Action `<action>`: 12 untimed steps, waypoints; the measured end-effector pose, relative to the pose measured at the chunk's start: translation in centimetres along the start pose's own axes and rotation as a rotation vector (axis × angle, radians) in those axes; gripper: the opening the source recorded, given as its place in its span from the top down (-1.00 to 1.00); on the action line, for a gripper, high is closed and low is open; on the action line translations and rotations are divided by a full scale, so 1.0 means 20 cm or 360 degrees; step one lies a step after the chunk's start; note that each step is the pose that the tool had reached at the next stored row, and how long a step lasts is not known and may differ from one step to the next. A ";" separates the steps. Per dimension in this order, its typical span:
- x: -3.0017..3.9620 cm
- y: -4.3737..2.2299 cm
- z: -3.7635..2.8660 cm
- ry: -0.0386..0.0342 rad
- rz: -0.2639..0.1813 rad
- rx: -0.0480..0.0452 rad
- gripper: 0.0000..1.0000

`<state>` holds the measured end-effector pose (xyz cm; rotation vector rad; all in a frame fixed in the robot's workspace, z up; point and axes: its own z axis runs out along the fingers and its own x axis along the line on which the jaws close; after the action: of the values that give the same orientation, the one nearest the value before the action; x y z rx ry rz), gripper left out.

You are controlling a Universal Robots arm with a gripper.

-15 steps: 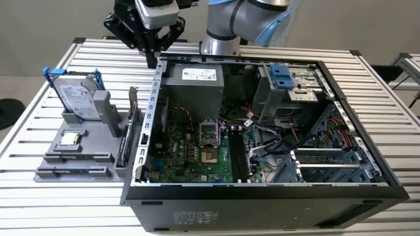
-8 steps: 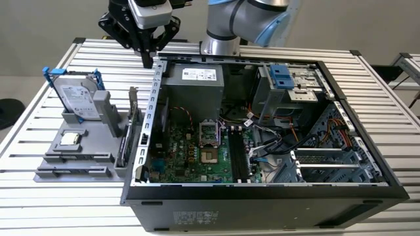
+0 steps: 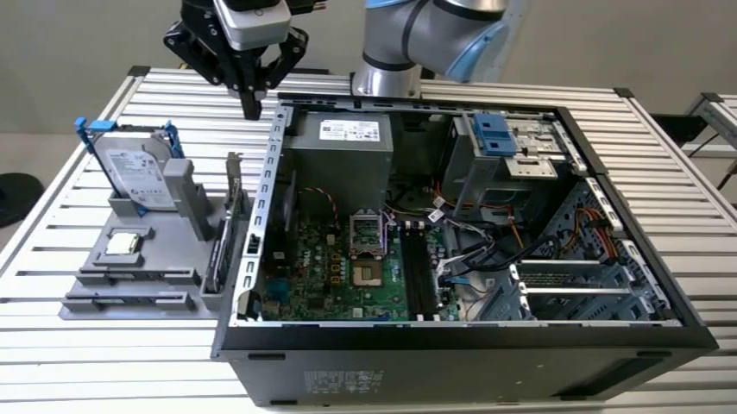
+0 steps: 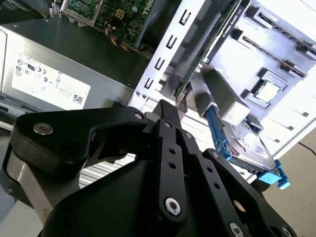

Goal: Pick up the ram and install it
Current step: 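Reach for the ram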

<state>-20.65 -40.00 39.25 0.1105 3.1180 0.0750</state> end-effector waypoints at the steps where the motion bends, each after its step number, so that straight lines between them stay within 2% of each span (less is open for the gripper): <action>1: 0.005 0.000 0.000 0.0000 0.0000 0.0000 1.00; 12: 0.038 -0.003 -0.001 0.0000 0.0000 0.0000 1.00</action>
<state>-21.42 -40.00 39.25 0.1104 3.1180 0.0750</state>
